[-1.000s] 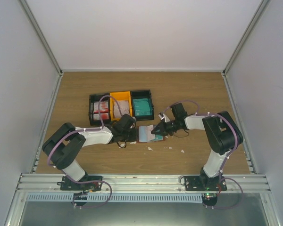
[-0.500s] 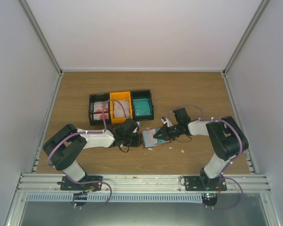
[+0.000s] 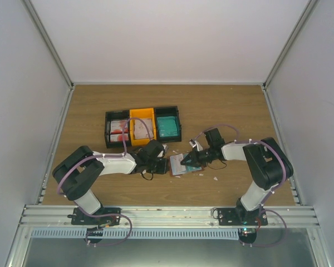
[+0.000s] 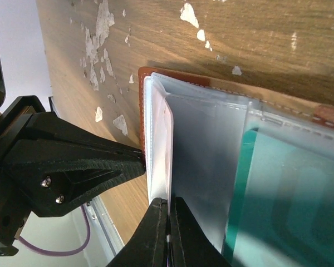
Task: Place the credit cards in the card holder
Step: Insert the credit card into the card holder.
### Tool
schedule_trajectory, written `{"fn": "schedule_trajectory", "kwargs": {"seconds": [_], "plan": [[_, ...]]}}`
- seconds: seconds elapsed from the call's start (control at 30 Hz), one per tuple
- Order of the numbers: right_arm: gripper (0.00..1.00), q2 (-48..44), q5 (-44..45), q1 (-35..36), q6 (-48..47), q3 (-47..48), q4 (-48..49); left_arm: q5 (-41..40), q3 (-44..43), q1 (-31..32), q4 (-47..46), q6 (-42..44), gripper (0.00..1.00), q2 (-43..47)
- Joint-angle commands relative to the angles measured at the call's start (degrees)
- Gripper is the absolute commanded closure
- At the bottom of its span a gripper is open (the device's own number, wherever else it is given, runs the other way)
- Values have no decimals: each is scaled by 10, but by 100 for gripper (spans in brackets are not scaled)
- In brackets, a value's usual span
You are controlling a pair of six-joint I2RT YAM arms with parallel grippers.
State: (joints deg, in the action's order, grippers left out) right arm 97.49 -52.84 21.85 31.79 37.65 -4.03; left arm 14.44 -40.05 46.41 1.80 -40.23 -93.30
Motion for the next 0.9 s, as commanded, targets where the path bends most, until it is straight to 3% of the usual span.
{"fn": "schedule_trajectory", "kwargs": {"seconds": [0.0,0.13,0.27,0.33,0.7,0.87], "plan": [[97,-1,28,10,1,2,-33,6,-4,13,-2,12,100,-24],[85,-58,119,10,2,9,-77,-8,-3,14,4,9,100,-16],[55,-102,166,19,-11,23,-122,-4,-8,13,5,12,100,-20],[47,-113,189,33,-18,33,-142,-3,-10,13,5,13,100,-22],[47,-67,321,101,-31,84,-194,-3,-15,13,4,13,100,-29],[46,-65,325,116,-32,80,-193,4,-17,13,1,17,100,-31]]}}
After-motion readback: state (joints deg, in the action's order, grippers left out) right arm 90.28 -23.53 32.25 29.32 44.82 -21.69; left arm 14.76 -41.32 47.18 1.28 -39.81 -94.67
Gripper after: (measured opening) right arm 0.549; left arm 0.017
